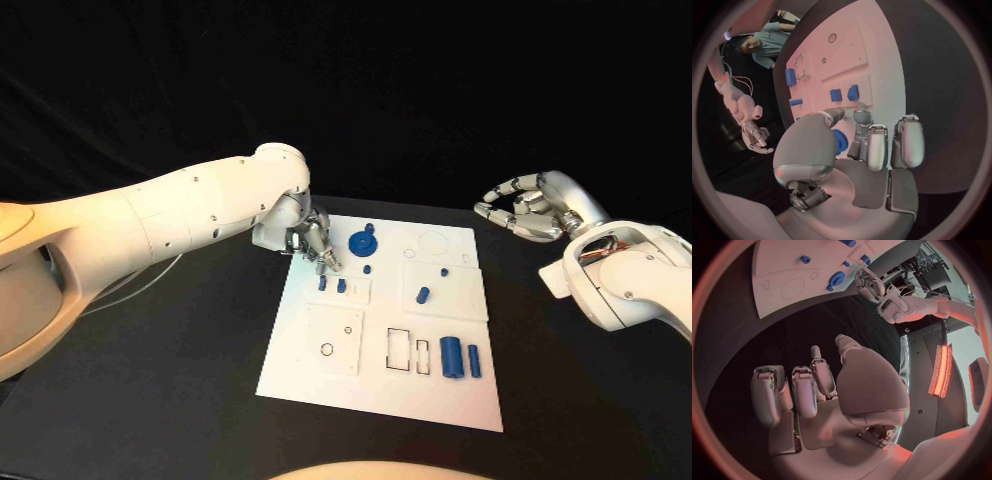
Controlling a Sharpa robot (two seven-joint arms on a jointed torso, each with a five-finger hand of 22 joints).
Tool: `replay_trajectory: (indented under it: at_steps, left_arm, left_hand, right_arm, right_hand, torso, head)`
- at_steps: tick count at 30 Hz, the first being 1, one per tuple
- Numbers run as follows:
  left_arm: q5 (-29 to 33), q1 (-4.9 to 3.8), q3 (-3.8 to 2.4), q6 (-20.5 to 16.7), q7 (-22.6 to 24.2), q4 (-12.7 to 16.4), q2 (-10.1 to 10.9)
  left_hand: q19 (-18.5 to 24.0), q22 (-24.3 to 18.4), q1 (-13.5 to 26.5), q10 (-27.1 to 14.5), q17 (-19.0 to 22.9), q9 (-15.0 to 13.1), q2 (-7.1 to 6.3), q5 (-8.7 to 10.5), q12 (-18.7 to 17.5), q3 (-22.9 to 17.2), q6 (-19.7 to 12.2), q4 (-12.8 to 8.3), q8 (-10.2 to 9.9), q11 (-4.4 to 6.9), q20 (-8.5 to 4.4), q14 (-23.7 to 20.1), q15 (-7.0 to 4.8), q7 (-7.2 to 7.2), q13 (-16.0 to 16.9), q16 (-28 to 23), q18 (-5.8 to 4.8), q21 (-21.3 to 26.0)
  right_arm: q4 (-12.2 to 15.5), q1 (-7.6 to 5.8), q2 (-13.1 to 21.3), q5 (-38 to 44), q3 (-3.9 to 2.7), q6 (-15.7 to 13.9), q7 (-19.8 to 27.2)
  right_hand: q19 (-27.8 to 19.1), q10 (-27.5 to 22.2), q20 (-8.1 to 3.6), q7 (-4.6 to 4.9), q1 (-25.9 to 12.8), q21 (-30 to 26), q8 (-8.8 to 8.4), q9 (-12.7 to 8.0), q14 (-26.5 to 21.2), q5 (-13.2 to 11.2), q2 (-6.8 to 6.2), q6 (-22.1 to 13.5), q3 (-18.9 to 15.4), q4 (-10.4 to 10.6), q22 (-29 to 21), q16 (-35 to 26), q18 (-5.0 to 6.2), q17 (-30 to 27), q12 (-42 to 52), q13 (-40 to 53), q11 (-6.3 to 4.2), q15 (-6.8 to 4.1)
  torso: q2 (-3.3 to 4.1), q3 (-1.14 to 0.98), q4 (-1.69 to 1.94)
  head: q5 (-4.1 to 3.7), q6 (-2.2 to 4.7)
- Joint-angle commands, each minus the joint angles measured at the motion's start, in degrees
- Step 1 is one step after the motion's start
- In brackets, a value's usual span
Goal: Assemble the parts on the task board
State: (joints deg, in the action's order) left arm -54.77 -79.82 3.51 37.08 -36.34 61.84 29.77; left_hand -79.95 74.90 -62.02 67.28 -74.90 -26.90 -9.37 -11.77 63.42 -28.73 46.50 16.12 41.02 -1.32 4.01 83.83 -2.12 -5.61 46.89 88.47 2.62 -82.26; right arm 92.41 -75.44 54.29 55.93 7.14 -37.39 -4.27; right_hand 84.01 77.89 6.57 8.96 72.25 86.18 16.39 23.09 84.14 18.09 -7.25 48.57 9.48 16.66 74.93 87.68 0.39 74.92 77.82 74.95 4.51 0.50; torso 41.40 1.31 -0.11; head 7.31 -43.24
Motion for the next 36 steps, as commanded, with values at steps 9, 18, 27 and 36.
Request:
replay_trajectory:
  at_steps: [9,18,27,36]
  left_arm:
    - [-0.66,-0.10,0.03,1.96,-0.28,-0.01,0.06]
    - [-0.73,-0.10,0.04,2.27,-0.32,0.23,0.16]
    - [-0.27,-0.05,0.21,3.09,-0.39,0.89,0.33]
    - [-0.06,-0.02,0.29,3.33,-0.42,1.55,0.55]
  left_hand:
    - [-0.69,3.51,-0.79,0.75,-13.09,-0.01,-0.04,-0.22,0.71,-0.94,0.87,-0.02,-0.18,0.10,0.06,5.44,0.04,0.20,0.67,0.33,0.47,-0.51]
    - [-0.90,3.77,-0.89,1.08,-13.35,-0.04,-0.15,-0.21,1.04,-1.13,1.11,-0.04,-0.14,0.18,0.03,5.54,-0.03,0.29,1.10,0.49,0.41,-0.68]
    - [-1.15,4.07,-0.94,1.51,-13.61,-0.08,-0.23,-0.17,1.39,-1.43,1.53,-0.01,-0.10,0.32,-0.03,5.64,-0.13,0.45,1.52,0.65,0.33,-0.87]
    - [-1.30,4.26,-1.14,1.88,-13.78,-0.11,-0.31,-0.17,1.64,-1.82,1.94,-0.11,-0.10,0.49,-0.11,5.71,-0.28,0.64,1.79,0.75,0.28,-0.98]
  right_arm:
    - [-0.06,0.12,-0.10,0.64,0.00,0.62,0.31]
    - [-0.01,0.15,-0.09,0.64,0.01,0.62,0.31]
    - [0.00,0.16,-0.11,0.64,0.01,0.63,0.33]
    - [0.02,0.17,-0.08,0.64,0.01,0.63,0.32]
  right_hand:
    - [3.24,0.09,-0.35,-0.04,-0.37,-0.22,0.27,0.09,4.37,0.34,0.03,0.34,-0.34,-0.04,12.11,-0.37,0.78,8.55,0.03,0.92,-0.29,-0.42]
    - [3.24,0.09,-0.35,-0.04,-0.37,-0.22,0.27,0.09,4.37,0.34,0.03,0.34,-0.34,-0.04,12.11,-0.37,0.78,8.55,0.03,0.92,-0.29,-0.42]
    - [3.24,0.09,-0.35,-0.04,-0.37,-0.22,0.27,0.09,4.37,0.34,0.03,0.34,-0.34,-0.04,12.11,-0.37,0.78,8.55,0.03,0.92,-0.29,-0.42]
    - [3.24,0.09,-0.35,-0.04,-0.37,-0.22,0.27,0.09,4.37,0.34,0.03,0.34,-0.34,-0.04,12.11,-0.37,0.78,8.55,0.03,0.92,-0.29,-0.42]
  torso:
    - [0.04,0.05,0.01]
    - [-0.01,0.01,0.08]
    - [-0.06,0.00,0.02]
    - [0.02,0.02,0.04]
  head:
    - [0.02,-0.05]
    - [-0.02,-0.10]
    - [0.13,-0.06]
    - [0.11,-0.05]
